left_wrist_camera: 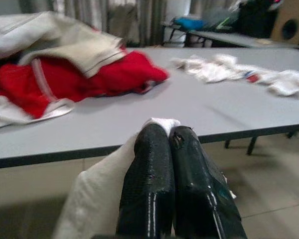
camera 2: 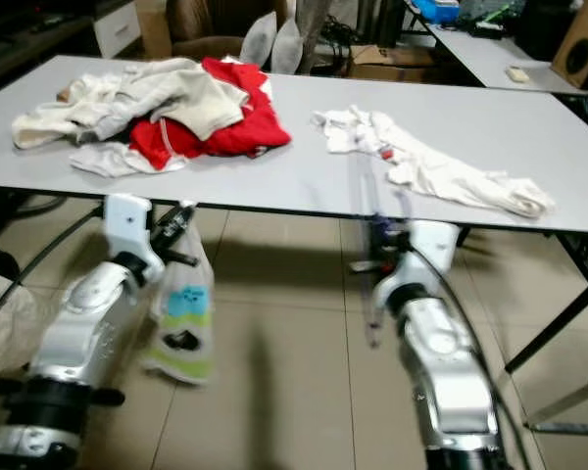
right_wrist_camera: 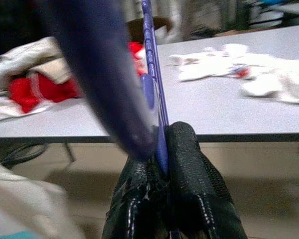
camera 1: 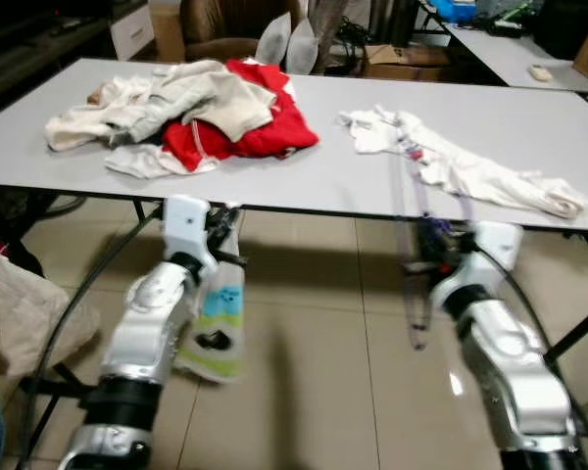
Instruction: Hang hanger
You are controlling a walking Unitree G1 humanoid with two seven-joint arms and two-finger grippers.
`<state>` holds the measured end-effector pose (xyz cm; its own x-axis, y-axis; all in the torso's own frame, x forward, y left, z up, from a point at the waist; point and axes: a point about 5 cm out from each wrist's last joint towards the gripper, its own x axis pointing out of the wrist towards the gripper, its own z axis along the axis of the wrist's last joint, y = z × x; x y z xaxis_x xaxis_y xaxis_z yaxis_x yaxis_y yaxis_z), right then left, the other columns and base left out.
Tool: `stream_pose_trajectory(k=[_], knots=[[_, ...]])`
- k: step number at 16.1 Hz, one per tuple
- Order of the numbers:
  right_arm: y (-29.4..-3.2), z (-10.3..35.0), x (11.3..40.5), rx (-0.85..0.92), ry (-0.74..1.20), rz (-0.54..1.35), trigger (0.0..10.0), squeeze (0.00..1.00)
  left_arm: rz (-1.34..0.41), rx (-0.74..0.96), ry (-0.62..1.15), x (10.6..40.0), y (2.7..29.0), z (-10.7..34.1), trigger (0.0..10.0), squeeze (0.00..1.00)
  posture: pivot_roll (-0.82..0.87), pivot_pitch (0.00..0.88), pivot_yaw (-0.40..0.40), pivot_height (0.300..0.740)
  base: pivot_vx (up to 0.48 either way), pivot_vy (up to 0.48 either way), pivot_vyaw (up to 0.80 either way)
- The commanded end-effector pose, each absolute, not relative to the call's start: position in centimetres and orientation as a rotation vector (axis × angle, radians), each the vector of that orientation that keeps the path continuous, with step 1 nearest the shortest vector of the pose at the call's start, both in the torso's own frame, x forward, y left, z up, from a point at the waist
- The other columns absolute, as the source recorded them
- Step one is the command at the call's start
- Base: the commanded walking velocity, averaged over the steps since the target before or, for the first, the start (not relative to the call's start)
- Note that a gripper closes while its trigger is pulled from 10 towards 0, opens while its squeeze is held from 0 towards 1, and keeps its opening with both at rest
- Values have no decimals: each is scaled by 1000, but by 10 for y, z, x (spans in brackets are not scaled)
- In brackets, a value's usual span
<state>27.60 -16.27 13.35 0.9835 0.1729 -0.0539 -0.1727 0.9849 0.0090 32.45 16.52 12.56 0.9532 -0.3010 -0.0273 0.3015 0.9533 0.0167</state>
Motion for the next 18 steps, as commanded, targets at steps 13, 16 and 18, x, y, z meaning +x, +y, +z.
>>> stream_pose_trajectory(k=[13, 16, 18], knots=[[-172, 142, 281, -36, 19, 189, 10000, 0, -352, 13, -38, 331, 152, 141, 10000, 0, -151, 0, -13, 740, 365, 0, -123], [-171, 142, 281, -39, 16, 199, 10000, 0, -350, 16, -42, 332, 153, 143, 10000, 0, -151, 0, -13, 740, 369, 0, 0], [-169, 142, 281, -45, 13, 213, 10000, 0, -350, 19, -46, 333, 152, 144, 10000, 0, -151, 0, -13, 740, 371, 0, 0]])
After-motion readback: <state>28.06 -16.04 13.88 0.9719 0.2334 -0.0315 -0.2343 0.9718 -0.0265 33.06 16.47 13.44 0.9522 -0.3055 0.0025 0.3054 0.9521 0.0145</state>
